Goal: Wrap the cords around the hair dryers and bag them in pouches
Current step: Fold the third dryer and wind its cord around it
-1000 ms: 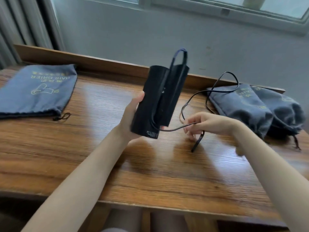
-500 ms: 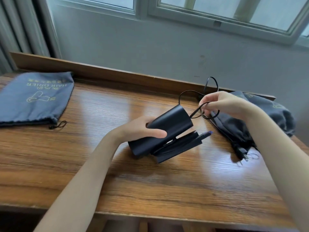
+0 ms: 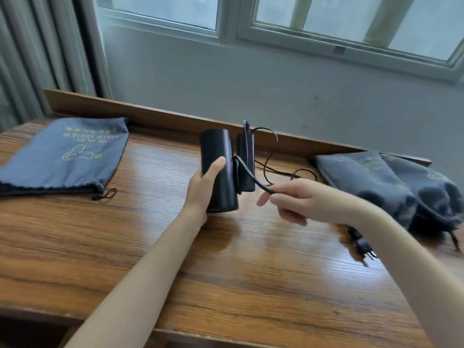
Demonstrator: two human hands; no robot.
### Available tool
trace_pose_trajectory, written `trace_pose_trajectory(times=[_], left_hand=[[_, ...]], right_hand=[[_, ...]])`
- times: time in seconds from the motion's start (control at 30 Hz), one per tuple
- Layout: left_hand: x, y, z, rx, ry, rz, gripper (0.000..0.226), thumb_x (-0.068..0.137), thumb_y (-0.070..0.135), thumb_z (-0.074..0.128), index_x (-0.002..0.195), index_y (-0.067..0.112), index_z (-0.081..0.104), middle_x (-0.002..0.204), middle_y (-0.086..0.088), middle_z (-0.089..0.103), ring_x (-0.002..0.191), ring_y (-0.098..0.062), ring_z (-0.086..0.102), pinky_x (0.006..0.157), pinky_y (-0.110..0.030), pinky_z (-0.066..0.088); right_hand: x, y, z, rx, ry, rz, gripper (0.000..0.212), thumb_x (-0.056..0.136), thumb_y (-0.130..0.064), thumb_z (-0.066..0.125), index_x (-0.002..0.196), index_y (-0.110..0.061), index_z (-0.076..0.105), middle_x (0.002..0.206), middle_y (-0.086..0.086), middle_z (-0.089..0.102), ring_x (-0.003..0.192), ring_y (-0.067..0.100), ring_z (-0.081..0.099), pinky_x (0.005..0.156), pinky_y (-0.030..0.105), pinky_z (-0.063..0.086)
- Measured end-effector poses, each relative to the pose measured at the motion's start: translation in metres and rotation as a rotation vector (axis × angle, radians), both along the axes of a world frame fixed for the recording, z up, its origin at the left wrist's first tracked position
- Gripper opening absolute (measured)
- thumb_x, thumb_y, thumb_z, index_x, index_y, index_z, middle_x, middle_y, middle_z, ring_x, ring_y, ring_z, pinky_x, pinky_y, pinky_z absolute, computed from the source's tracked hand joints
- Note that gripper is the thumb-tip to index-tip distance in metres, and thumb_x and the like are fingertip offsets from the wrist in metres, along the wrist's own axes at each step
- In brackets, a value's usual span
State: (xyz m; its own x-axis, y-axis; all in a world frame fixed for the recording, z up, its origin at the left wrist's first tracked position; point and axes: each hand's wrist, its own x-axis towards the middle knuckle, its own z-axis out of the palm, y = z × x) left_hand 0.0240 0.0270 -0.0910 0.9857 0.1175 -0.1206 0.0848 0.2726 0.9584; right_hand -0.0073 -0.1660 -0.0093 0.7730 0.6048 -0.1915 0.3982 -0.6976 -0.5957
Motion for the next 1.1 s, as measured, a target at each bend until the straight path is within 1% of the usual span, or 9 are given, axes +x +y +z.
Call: trace_pose_trajectory(times=[0.17,0.3,0.37,0.43,0.53,0.67,0.83,0.97,1.1], left_hand=[[-0.005,-0.002,0.003,-0.274,-0.112,-0.149,0.045,0.082,0.049,0.054,0.114,0.019,0.06,0.103,-0.008,0.068,0.091,-0.021,0.065,0.074,-0.034,0.055],[-0.007,-0.007,0.004,-0.614,-0.236,-0.324,0.046,0.088,0.047,0.044,0.118,0.015,0.056,0.108,-0.007,0.062,0.091,-0.019,0.061,0.075,-0.031,0.052],[-0.008,-0.005,0.005,-0.75,-0.226,-0.446,0.051,0.087,0.052,0.04,0.119,0.013,0.051,0.105,-0.007,0.059,0.086,-0.018,0.06,0.072,-0.029,0.052],[-0.009,0.0,0.005,-0.765,-0.227,-0.551,0.053,0.087,0.054,0.035,0.114,0.012,0.052,0.097,-0.005,0.061,0.079,-0.017,0.061,0.068,-0.028,0.053],[-0.01,0.004,0.005,-0.646,-0.246,-0.677,0.056,0.089,0.052,0.026,0.108,0.009,0.056,0.088,-0.006,0.063,0.07,-0.019,0.062,0.061,-0.029,0.053],[-0.013,-0.002,0.002,-0.526,-0.22,-0.757,0.058,0.085,0.05,0.05,0.12,0.004,0.049,0.102,-0.012,0.062,0.085,-0.024,0.063,0.067,-0.033,0.054],[-0.008,-0.004,-0.004,-0.416,-0.213,-0.803,0.059,0.074,0.054,0.064,0.115,0.011,0.061,0.106,-0.01,0.064,0.093,-0.022,0.063,0.078,-0.033,0.053],[-0.008,0.002,-0.004,-0.107,-0.058,-0.794,0.066,0.056,0.054,0.075,0.105,0.013,0.064,0.099,-0.01,0.068,0.085,-0.021,0.065,0.077,-0.033,0.053],[-0.01,-0.006,-0.001,0.337,-0.194,-0.805,0.064,0.061,0.058,0.063,0.112,0.02,0.058,0.102,-0.003,0.068,0.09,-0.02,0.066,0.082,-0.035,0.051]], right_hand=[[-0.001,0.014,-0.039,-0.306,-0.087,0.015,0.021,0.097,-0.022,0.04,0.086,-0.025,0.057,0.066,-0.009,0.065,0.062,0.002,0.056,0.065,0.02,0.042],[0.012,-0.005,-0.063,-0.653,-0.367,0.016,0.013,0.094,-0.03,0.043,0.084,-0.025,0.047,0.098,0.001,0.066,0.094,0.022,0.058,0.077,0.034,0.045],[0.022,-0.019,-0.069,-0.569,-0.34,-0.078,0.018,0.091,-0.022,0.047,0.074,-0.024,0.045,0.094,0.004,0.065,0.088,0.021,0.058,0.077,0.034,0.047],[0.031,-0.034,-0.063,-0.332,-0.179,-0.263,0.028,0.092,-0.012,0.045,0.067,-0.024,0.05,0.072,0.004,0.06,0.061,0.011,0.057,0.061,0.028,0.049],[0.039,-0.068,-0.043,0.18,0.354,-0.33,0.027,0.094,-0.018,0.051,0.068,-0.016,0.054,0.047,-0.007,0.035,0.035,0.003,0.033,0.037,0.015,0.031],[0.052,-0.102,-0.023,0.841,0.932,-0.006,0.024,0.09,-0.033,0.059,0.078,-0.012,0.06,0.058,-0.008,0.029,0.046,0.001,0.03,0.041,0.011,0.026],[0.059,-0.077,-0.014,0.901,0.709,-0.417,0.04,0.042,-0.036,0.093,0.06,-0.019,0.062,0.051,-0.01,0.012,0.04,0.004,0.009,0.025,0.009,0.019],[0.067,-0.052,-0.002,0.989,0.734,-0.456,0.019,0.062,-0.025,0.079,0.069,-0.013,0.066,0.043,-0.011,0.025,0.03,0.003,0.022,0.025,0.01,0.023],[0.068,-0.045,0.01,0.771,0.538,-0.521,0.02,0.087,-0.023,0.049,0.073,-0.011,0.057,0.039,-0.011,0.031,0.029,0.003,0.026,0.029,0.009,0.017]])
